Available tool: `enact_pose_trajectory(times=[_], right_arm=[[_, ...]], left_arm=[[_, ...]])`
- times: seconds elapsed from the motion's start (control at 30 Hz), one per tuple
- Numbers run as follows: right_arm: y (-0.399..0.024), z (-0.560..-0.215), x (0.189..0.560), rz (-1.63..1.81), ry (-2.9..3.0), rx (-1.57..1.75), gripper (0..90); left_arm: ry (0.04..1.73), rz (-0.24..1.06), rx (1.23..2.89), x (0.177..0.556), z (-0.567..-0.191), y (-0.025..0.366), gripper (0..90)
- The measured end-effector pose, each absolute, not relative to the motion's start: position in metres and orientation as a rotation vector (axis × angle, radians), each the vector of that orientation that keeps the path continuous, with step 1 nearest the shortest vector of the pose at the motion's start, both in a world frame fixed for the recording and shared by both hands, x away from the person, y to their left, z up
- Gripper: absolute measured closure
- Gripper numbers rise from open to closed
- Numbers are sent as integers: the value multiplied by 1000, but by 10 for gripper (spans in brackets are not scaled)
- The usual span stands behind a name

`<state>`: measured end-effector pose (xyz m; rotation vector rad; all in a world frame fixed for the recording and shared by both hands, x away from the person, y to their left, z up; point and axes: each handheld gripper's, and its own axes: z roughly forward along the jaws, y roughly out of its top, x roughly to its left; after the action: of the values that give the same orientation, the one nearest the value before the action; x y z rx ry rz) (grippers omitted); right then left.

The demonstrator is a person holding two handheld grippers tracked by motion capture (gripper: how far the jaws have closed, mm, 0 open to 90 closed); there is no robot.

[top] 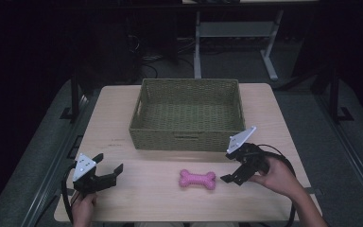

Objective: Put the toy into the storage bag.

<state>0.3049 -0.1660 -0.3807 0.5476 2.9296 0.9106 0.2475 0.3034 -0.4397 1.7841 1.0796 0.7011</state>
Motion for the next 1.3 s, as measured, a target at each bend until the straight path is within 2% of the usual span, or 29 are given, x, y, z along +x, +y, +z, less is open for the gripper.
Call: enact_pose_trajectory(times=[0.97, 1.3], right_arm=[[-101, -402, 320, 769, 3070, 379, 167], [-84, -414, 319, 685, 3099, 341, 207]], left_arm=[[1080, 703, 1798, 249, -441, 304, 139], [1087, 704, 1789, 249, -440, 306, 139]])
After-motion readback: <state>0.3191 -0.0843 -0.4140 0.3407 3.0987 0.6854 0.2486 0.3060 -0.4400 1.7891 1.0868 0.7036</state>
